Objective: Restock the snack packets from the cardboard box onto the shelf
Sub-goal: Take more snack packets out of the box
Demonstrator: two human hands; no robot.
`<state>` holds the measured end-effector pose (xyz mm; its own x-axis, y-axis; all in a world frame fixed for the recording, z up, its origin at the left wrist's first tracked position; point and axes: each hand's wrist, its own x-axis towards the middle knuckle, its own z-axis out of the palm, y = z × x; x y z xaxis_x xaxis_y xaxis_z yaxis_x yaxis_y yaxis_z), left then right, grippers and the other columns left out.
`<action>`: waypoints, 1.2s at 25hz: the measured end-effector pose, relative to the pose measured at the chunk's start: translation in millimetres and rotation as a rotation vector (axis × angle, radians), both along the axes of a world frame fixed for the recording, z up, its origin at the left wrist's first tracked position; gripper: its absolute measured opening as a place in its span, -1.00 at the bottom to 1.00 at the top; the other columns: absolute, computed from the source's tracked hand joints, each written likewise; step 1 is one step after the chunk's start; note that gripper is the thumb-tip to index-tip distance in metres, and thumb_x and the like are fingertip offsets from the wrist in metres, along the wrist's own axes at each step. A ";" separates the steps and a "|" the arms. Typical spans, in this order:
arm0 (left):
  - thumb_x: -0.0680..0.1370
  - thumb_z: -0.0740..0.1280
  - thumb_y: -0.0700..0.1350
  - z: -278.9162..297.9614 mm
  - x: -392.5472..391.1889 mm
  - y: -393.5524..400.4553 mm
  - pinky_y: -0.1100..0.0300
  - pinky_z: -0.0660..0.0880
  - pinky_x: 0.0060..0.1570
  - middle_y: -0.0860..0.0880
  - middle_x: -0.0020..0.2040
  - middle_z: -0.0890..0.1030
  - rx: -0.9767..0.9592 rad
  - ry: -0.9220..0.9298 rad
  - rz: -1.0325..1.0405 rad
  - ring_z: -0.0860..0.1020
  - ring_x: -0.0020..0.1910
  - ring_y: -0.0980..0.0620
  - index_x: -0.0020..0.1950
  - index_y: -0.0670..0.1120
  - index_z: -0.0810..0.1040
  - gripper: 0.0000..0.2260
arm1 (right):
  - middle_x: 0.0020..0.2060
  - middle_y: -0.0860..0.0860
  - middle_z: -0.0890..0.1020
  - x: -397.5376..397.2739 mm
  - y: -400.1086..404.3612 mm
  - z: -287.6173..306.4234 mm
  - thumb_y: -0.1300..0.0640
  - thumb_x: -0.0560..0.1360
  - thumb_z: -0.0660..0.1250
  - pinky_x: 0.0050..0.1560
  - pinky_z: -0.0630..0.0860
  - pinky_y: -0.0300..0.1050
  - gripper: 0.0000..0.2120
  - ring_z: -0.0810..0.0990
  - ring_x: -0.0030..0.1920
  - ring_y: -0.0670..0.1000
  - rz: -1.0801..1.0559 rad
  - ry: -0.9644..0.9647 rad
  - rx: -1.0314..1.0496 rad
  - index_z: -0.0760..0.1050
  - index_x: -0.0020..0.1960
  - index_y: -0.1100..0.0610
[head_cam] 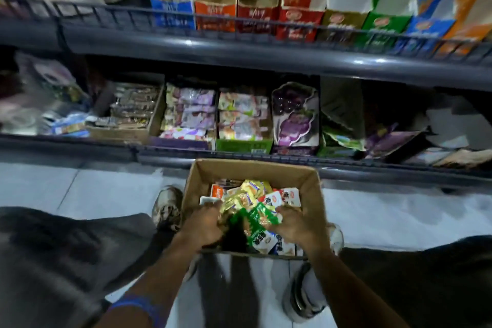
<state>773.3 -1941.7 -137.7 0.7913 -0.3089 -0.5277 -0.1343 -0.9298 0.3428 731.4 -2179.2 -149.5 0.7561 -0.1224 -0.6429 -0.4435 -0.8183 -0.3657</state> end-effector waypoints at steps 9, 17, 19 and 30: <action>0.47 0.38 -0.04 -103.1 20.5 -26.3 -0.01 0.33 0.39 -0.10 0.47 0.37 -0.014 0.038 0.058 0.35 0.43 -0.16 0.52 0.01 0.25 -0.37 | 0.42 0.06 0.36 43.8 6.7 -94.6 -0.18 0.40 0.38 0.30 0.40 0.02 -0.23 0.38 0.37 0.15 -0.043 -0.035 -0.127 0.19 0.50 0.05; 0.45 0.46 -0.06 -151.4 78.0 -43.7 -0.10 0.40 0.31 -0.05 0.57 0.14 -0.059 0.116 0.005 0.33 0.44 -0.19 0.57 -0.01 0.15 -0.23 | 0.15 0.01 0.57 30.0 18.2 -123.6 0.19 0.32 0.40 0.13 0.42 0.00 -0.50 0.45 0.20 0.14 0.131 -0.125 -0.274 0.46 0.24 -0.05; 0.40 0.51 -0.07 -153.8 79.7 -35.2 -0.07 0.47 0.22 -0.07 0.45 0.33 -0.130 0.107 0.037 0.44 0.32 -0.16 0.46 0.03 0.31 -0.32 | 0.06 0.06 0.60 27.4 17.8 -121.1 0.27 0.33 0.36 0.04 0.45 -0.06 -0.60 0.52 0.14 0.17 0.004 -0.105 -0.094 0.49 0.13 0.00; 0.36 0.48 -0.23 -144.6 70.4 -17.7 0.03 0.50 0.21 -0.04 0.26 0.50 -0.213 0.417 0.303 0.51 0.22 -0.13 0.43 0.14 0.24 -0.26 | 0.19 0.18 0.56 27.5 4.1 -118.3 0.24 0.46 0.34 0.15 0.44 -0.06 -0.60 0.51 0.19 0.22 -0.303 -0.092 -0.098 0.50 0.30 0.11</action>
